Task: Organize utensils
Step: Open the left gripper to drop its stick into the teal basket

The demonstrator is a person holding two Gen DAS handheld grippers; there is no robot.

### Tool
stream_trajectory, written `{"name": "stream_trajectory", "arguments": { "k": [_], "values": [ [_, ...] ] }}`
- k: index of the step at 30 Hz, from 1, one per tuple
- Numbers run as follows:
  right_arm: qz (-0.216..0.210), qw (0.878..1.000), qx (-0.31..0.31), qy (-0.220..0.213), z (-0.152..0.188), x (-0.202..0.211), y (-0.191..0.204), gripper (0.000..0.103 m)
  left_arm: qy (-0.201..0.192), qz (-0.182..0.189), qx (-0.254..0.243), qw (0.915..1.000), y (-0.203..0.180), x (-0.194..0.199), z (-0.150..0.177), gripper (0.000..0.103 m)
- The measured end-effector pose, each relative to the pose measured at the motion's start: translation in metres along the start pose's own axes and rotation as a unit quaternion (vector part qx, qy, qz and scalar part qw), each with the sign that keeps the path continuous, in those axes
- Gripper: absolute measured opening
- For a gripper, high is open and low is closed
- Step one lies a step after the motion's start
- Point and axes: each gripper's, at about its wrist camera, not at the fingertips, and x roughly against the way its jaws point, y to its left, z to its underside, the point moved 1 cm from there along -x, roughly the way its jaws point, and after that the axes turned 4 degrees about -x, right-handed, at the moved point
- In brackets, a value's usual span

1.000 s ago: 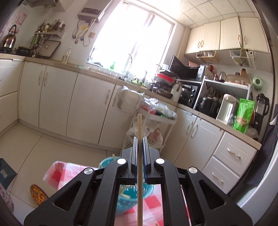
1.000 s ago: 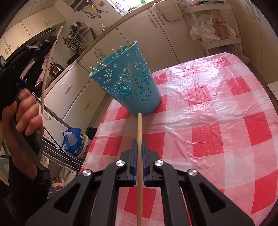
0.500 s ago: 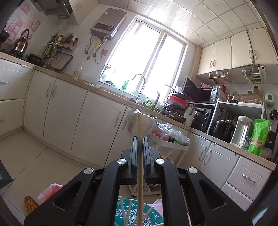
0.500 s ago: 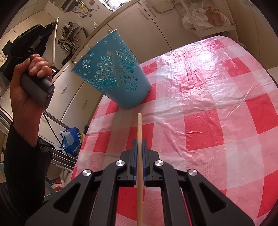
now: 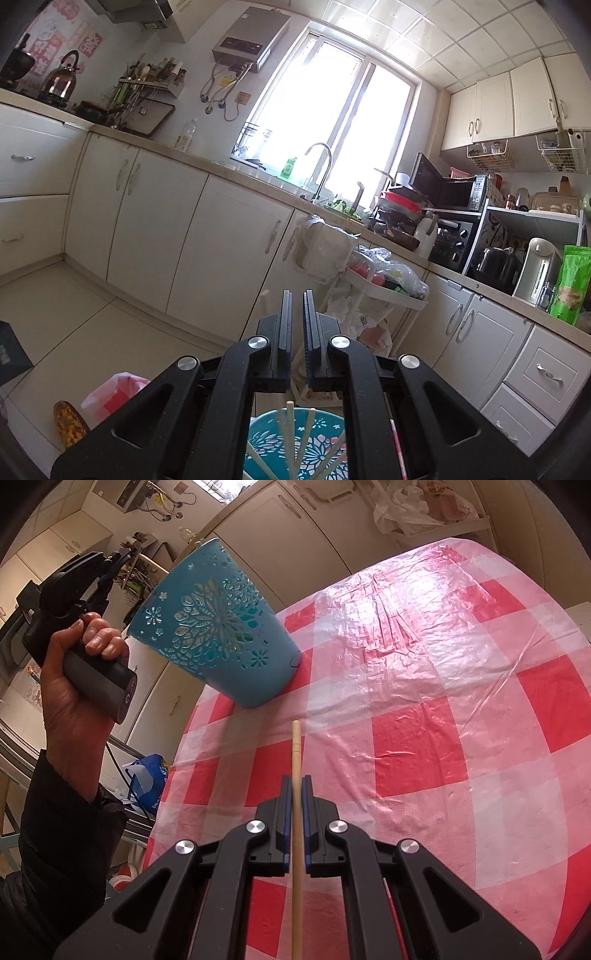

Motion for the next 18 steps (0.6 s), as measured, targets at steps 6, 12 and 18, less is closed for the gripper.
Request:
{"name": "stream_trajectory", "arguments": {
  "k": [6, 12, 18],
  "values": [
    [0.000, 1.000, -0.001, -0.004, 0.000, 0.001, 0.002, 0.006, 0.029, 0.002, -0.015, 0.9995, 0.000, 0.002, 0.011, 0.005],
    [-0.008, 1.000, 0.002, -0.024, -0.007, 0.013, 0.007, 0.006, 0.037, 0.001, -0.018, 0.9992, 0.007, 0.026, 0.014, 0.018],
    [-0.020, 0.999, 0.000, -0.048, -0.017, 0.028, 0.012, 0.006, 0.040, -0.031, -0.025, 0.9984, 0.019, 0.077, 0.035, 0.045]
  ]
}}
